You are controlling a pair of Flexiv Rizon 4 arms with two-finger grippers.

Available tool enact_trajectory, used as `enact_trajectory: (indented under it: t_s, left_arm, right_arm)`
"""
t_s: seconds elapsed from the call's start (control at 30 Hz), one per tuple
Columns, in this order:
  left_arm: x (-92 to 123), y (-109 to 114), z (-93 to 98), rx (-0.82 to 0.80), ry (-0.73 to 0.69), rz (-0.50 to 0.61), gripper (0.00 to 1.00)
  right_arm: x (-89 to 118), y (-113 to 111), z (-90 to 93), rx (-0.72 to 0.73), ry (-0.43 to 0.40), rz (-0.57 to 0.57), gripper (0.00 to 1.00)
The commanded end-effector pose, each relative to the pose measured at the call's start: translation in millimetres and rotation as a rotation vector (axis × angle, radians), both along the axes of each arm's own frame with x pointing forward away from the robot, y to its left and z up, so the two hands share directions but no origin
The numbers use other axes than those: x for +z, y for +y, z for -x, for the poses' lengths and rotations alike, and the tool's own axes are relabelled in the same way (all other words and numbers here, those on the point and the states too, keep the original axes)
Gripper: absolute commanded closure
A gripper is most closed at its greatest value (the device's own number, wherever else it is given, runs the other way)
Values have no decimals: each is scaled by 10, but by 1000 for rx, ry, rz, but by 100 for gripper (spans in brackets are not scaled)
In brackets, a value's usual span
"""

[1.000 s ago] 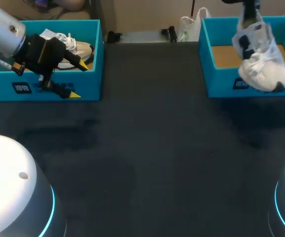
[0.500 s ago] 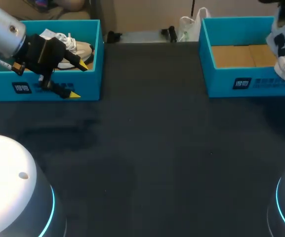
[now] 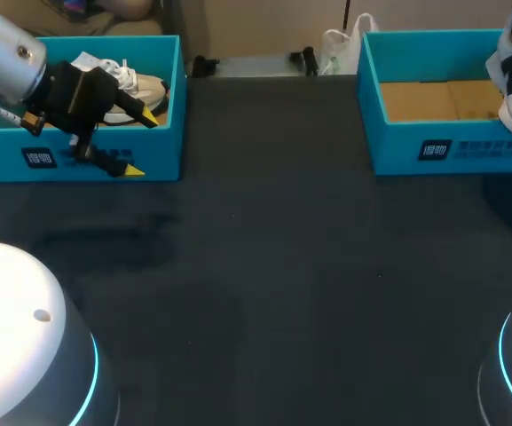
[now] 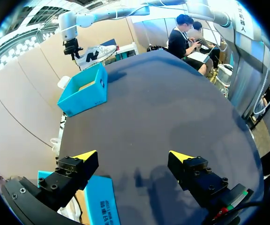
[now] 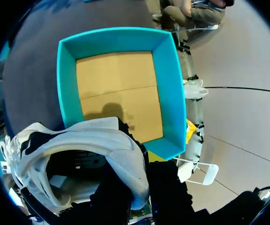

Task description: Take the shoe out of the shoebox, open the shoe tongue, remove and reinsert the insole, then place the shoe into the shoebox

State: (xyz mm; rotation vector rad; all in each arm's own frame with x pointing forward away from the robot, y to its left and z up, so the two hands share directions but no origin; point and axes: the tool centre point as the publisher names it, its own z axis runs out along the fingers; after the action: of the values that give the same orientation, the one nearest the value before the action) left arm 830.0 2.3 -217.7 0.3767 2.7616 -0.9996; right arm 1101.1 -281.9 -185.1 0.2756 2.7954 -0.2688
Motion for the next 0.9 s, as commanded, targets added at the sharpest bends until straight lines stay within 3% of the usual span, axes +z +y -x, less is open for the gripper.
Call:
enact_trajectory:
  t_s: [0.03, 0.23, 0.63, 0.8, 0.9]
  left_arm:
    - [4, -1, 1, 0, 0, -4, 0]
    - [4, -1, 1, 0, 0, -4, 0]
    - [4, -1, 1, 0, 0, -4, 0]
    - [4, -1, 1, 0, 0, -4, 0]
    - [4, -1, 1, 0, 0, -4, 0]
  right_arm:
    - [17, 0, 20, 1, -2, 0, 100]
    - [17, 0, 20, 1, -2, 0, 100]
    - [5, -567, 179, -59, 12, -8, 100]
    - [5, -630, 198, -143, 7, 2, 100]
    - [20, -665, 224, -302, -12, -7, 100]
